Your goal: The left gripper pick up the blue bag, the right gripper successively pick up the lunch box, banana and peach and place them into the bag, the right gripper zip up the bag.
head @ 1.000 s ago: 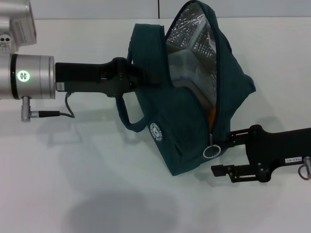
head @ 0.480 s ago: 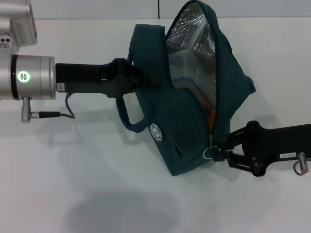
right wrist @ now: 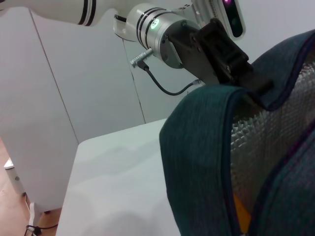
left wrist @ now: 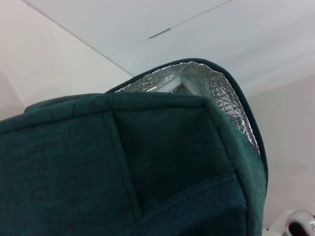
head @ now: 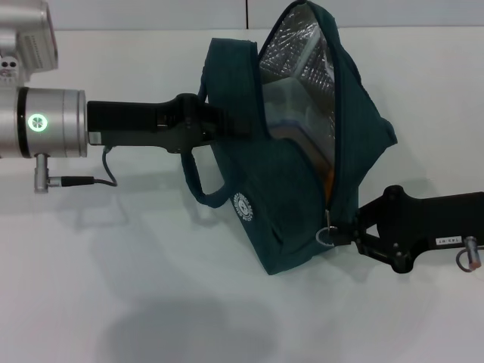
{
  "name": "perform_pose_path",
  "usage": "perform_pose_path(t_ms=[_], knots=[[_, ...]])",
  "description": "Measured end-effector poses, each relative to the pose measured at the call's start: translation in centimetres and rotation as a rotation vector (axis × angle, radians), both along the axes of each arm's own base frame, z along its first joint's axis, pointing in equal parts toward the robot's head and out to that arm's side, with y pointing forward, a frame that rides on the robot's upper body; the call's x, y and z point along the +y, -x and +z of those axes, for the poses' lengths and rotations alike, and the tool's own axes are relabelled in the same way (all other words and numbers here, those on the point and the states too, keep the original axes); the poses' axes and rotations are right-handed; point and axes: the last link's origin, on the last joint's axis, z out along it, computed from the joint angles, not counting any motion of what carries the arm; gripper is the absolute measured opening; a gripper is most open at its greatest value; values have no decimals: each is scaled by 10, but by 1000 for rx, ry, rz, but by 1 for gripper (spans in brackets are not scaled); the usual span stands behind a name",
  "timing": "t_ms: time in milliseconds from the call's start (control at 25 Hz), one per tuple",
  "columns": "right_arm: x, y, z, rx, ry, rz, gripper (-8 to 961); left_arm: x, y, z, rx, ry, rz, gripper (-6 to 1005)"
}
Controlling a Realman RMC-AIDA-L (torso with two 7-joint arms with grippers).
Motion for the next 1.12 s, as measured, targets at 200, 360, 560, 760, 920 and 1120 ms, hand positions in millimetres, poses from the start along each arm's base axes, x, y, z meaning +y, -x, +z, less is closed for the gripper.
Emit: perform_pose_path(t_ms=[200, 360, 560, 760, 920, 1120], knots=[[0, 1, 1, 5, 0, 4, 3, -2, 4, 0, -2, -18, -9, 46], [-1, 1, 2, 12, -1, 1, 3, -4, 6, 0, -6, -18, -1, 56], [0, 1, 2, 13, -3, 3, 3, -5, 7, -1, -15, -29, -2, 64], [0, 1, 4, 16, -5, 5, 3, -5, 6, 0, -23, -69, -50, 298], [0, 1, 8, 30, -11, 3, 3, -6, 8, 0, -16, -91, -70, 381], [-4, 0, 16, 45, -31, 14, 3, -4, 7, 6, -42, -170, -115, 505]])
